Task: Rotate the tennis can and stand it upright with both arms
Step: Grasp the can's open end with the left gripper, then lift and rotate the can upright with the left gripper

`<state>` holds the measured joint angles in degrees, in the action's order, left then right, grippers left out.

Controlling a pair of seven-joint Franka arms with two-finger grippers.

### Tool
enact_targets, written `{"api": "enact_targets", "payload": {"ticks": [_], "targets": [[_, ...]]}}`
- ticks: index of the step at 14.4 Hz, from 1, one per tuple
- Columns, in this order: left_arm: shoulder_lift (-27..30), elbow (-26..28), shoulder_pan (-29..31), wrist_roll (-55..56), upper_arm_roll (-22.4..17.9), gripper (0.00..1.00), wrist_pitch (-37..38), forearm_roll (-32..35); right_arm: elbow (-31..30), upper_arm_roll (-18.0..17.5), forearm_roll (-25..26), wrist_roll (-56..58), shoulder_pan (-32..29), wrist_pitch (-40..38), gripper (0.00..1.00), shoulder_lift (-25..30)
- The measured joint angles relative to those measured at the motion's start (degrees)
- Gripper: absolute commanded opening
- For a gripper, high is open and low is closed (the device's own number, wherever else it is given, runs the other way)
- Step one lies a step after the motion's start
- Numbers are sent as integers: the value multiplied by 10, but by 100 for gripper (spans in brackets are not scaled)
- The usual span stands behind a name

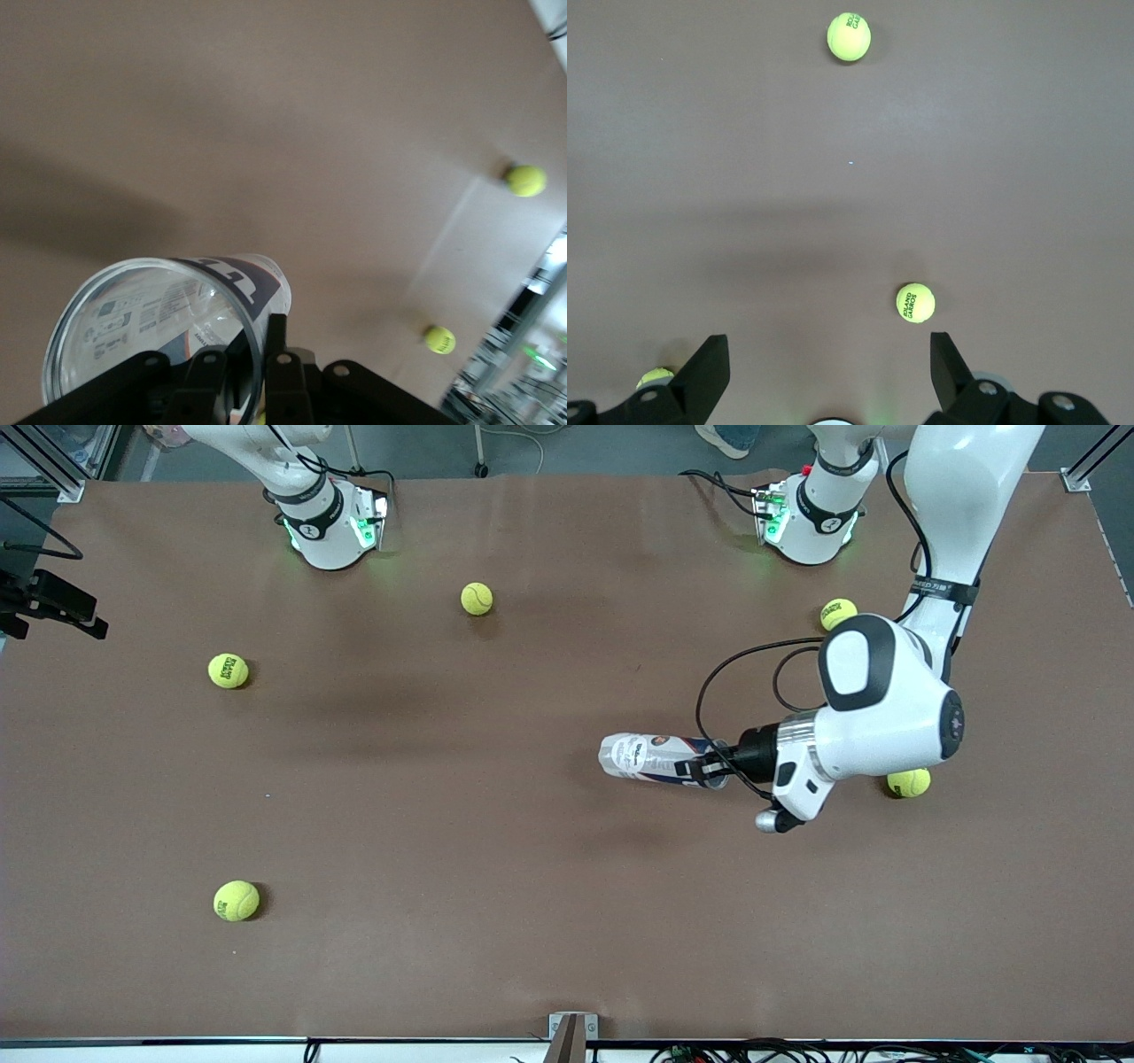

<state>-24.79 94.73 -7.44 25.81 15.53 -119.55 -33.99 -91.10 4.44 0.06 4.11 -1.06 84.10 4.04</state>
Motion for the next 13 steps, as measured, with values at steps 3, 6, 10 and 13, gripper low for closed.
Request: {"api": "enact_targets", "payload": {"ticks": [3,6,10,13], "targets": [[2,-71,-54,161,3,0,72,144,0,-3,0,-3,0,-1,100,3],[4,-110,-125,295,3,0,106,266,0,-5,0,-3,0,-1,100,6],[-23,-138,-239,448,-1,0,106,407,0,-8,0,-3,0,-1,100,8],[-69,-162,-312,504,-10,0,106,478,0,-8,0,-3,0,-1,100,8]]}}
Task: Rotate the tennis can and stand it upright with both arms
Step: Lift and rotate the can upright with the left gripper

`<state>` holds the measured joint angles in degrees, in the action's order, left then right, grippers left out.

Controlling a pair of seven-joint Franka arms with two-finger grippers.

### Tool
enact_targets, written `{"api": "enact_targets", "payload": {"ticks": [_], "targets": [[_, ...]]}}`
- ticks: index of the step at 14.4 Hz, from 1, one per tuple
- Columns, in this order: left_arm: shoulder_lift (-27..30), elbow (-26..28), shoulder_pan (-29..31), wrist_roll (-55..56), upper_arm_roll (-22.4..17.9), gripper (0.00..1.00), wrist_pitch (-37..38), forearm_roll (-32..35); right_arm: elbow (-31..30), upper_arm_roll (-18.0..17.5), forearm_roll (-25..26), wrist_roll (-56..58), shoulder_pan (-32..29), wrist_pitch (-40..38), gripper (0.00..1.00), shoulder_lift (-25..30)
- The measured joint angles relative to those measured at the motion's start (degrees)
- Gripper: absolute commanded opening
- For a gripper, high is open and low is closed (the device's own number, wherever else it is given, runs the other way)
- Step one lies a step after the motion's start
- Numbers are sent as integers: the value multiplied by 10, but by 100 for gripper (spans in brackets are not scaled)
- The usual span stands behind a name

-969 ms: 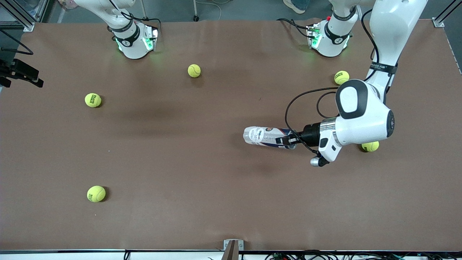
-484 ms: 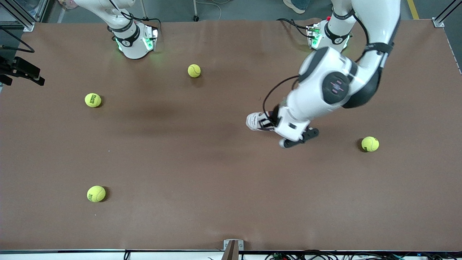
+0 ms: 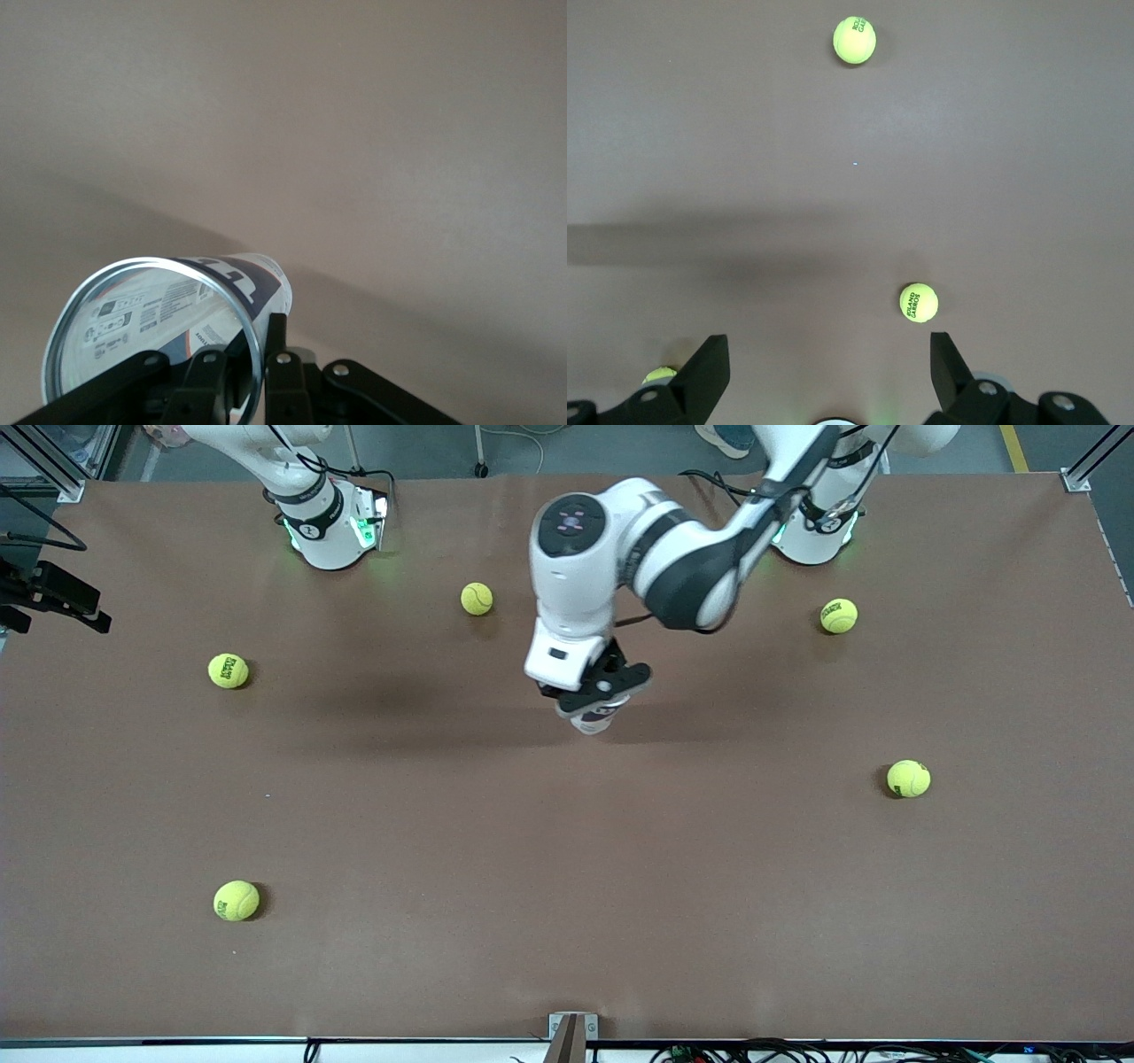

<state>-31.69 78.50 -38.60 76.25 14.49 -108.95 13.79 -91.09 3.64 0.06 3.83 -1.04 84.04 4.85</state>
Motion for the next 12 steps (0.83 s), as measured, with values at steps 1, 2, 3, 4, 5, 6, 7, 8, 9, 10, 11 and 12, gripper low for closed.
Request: {"api": "enact_targets", "payload": {"ticks": [1,2,3,4,5,6,7,8,9,10,11,12], "targets": [[-15,-5,-24,6,-12,0,0,10,0,0,0,0,0,0,100,0],[-28,-9,-49,7,-29,0,0,13,0,0,0,0,0,1,100,0],[-39,-12,-73,7,-49,0,0,14,0,0,0,0,0,1,100,0],[-49,-14,-91,7,-64,1,0,14,0,0,0,0,0,2,100,0],[-56,-17,-102,7,-72,3,0,14,0,0,0,0,0,3,100,0],[-62,-18,-105,7,-74,12,0,14,0,0,0,0,0,4,100,0],[-64,-20,-105,7,-74,20,0,14,0,0,0,0,0,4,100,0],[-65,-20,-105,7,-75,29,0,14,0,0,0,0,0,5,100,0],[-65,-22,-104,7,-75,49,0,14,0,0,0,0,0,5,100,0],[-65,-24,-104,7,-76,61,0,14,0,0,0,0,0,5,100,0],[-65,-26,-104,6,-76,65,0,14,0,0,0,0,0,5,100,0],[-65,-28,-104,6,-76,66,0,14,0,0,0,0,0,5,100,0]]}}
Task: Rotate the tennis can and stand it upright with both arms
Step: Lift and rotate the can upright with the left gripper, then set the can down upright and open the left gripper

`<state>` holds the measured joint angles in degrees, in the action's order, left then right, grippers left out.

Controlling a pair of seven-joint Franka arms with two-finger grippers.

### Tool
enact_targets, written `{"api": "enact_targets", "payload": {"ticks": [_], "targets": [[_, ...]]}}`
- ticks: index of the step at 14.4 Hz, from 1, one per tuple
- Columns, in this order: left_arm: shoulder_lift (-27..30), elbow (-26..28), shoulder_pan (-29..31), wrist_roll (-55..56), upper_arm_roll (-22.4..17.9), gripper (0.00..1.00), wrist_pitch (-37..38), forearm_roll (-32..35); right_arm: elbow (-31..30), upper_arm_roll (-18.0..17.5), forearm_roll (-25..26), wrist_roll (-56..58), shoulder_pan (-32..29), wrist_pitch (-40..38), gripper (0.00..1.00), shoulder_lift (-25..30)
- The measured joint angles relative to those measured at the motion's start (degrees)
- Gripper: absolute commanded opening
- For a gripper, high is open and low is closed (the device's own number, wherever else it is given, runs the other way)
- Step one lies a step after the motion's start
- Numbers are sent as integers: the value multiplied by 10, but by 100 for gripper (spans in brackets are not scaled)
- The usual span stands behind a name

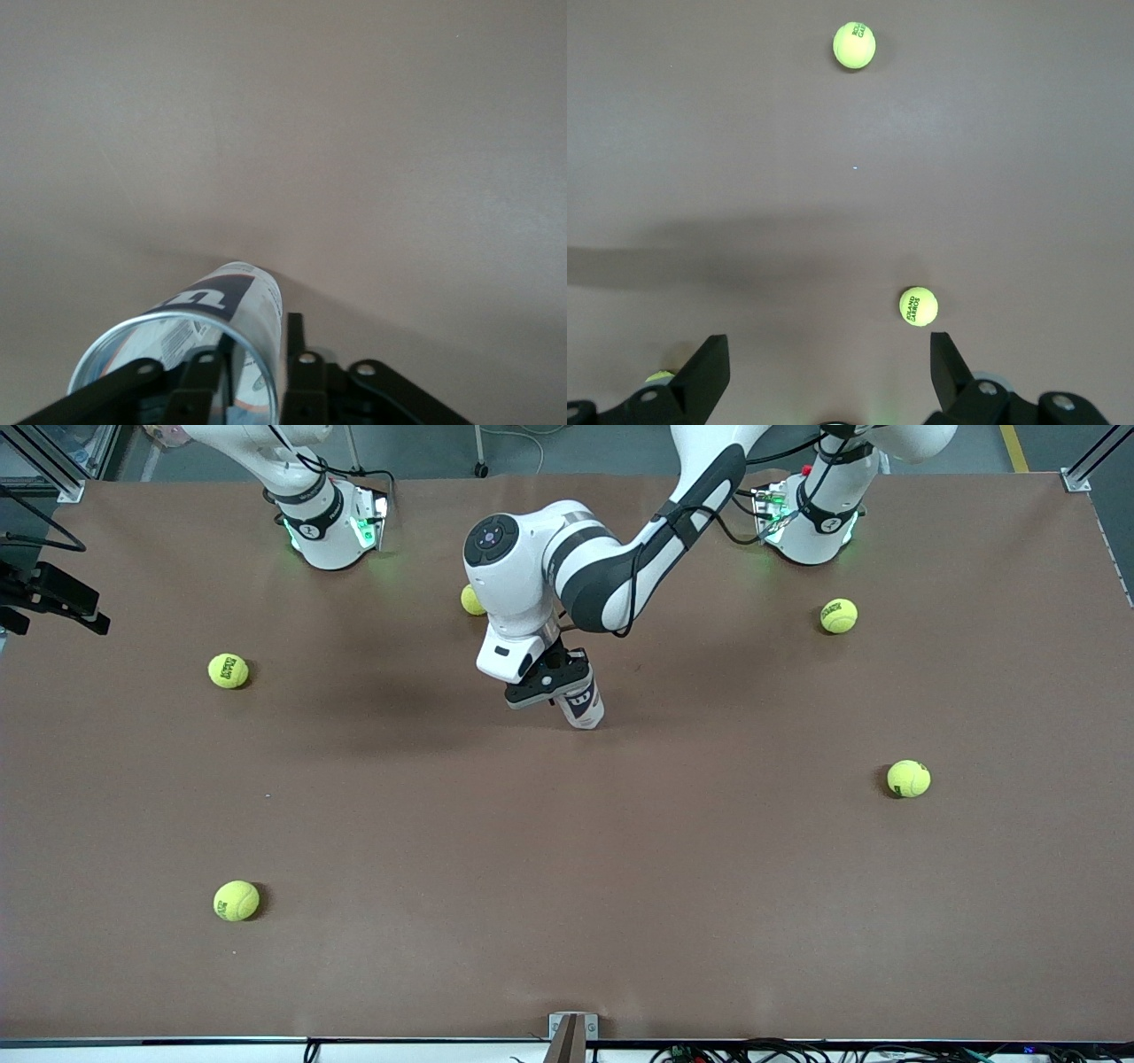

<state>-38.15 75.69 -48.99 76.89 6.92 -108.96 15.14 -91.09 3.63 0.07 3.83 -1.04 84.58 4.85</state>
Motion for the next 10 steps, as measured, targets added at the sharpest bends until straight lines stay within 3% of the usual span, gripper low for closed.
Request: {"api": "enact_targets", "payload": {"ticks": [3,5,10], "targets": [[4,-8,2,0,0,80,0,0,1,0,0,0,0,0,100,0],[16,-14,5,0,-1,100,0,-1,3,0,0,0,0,0,100,0],[68,-19,27,1,-5,100,13,-7,9,1,0,0,0,0,100,0]]}}
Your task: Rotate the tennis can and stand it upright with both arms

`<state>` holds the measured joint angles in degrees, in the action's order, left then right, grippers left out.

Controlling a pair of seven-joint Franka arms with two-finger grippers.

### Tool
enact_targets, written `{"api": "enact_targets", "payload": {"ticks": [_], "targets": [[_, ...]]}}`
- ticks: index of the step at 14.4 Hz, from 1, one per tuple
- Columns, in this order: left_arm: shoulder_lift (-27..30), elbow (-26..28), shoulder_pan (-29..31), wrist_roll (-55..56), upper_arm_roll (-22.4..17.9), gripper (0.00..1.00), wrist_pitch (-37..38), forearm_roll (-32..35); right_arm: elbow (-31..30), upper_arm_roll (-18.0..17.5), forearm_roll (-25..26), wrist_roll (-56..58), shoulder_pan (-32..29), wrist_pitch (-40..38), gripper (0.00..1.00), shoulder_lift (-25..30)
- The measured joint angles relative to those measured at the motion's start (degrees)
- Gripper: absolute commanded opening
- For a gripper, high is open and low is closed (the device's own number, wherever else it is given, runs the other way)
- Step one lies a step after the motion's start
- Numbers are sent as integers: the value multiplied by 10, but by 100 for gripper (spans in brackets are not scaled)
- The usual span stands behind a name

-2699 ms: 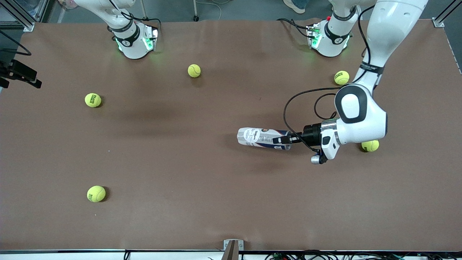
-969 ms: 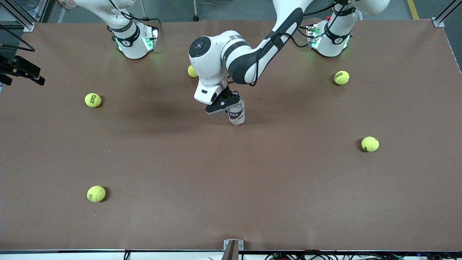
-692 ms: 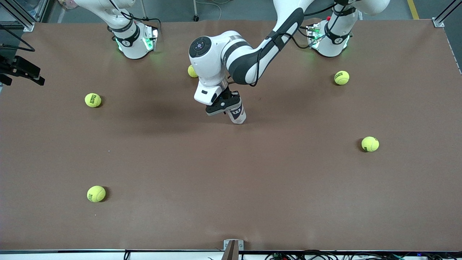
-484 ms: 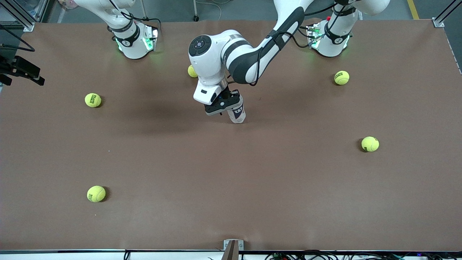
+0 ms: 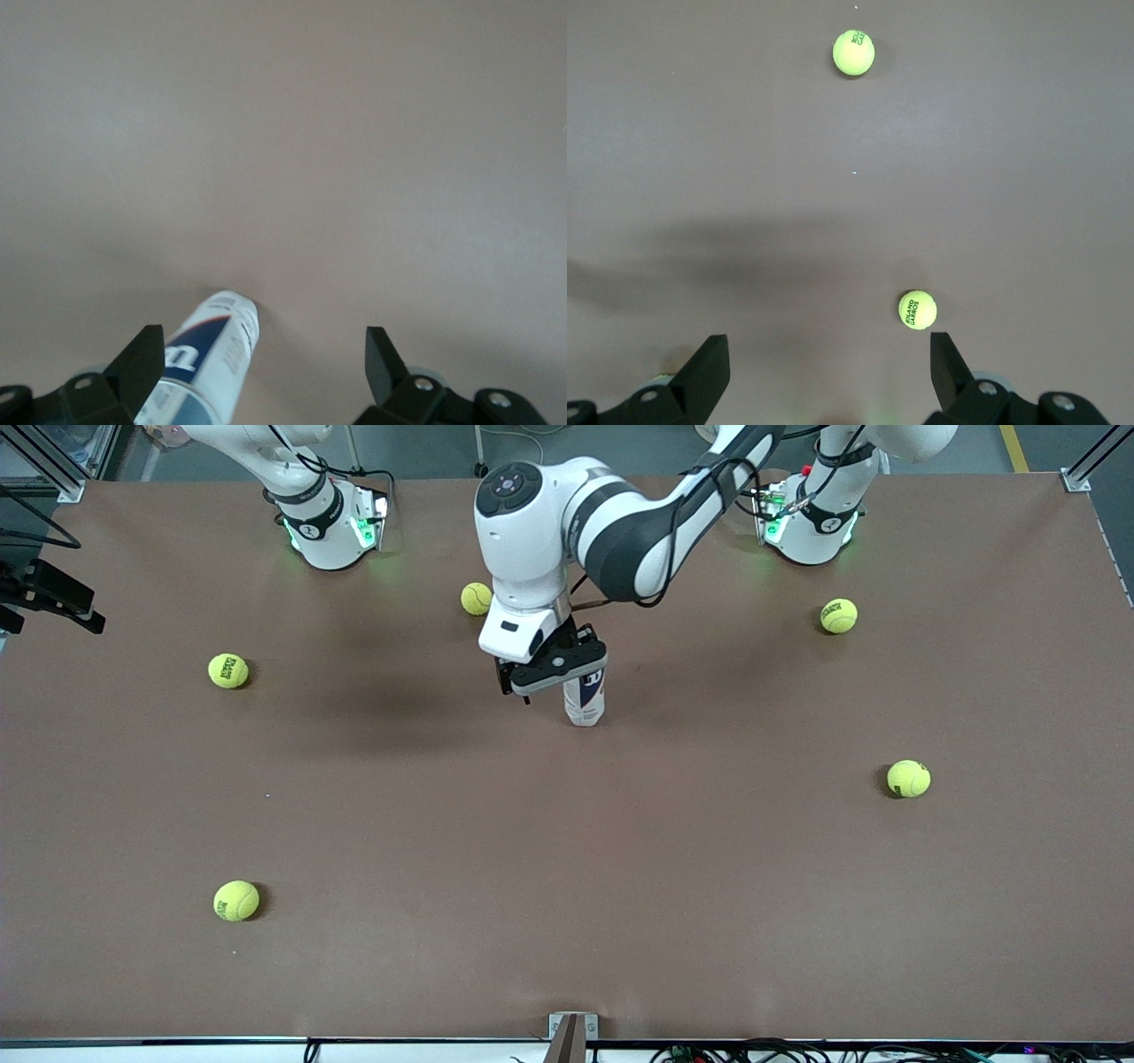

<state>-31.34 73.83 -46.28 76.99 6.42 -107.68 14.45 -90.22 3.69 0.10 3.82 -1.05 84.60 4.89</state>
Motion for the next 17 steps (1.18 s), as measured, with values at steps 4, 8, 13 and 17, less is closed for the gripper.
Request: {"api": "enact_targets", "payload": {"ticks": [4,8,13,17], "targets": [[59,-2,76,-69,-3,100,30,0,4,3,0,0,0,1,100,-3],[93,-1,178,-181,-4,100,69,-4,4,5,0,0,-1,22,100,-18],[130,-1,297,-353,-3,100,117,-41,4,2,-1,-6,2,29,100,-60],[166,1,390,-518,-2,100,142,-78,6,-6,-7,-103,66,16,100,-61]]}}
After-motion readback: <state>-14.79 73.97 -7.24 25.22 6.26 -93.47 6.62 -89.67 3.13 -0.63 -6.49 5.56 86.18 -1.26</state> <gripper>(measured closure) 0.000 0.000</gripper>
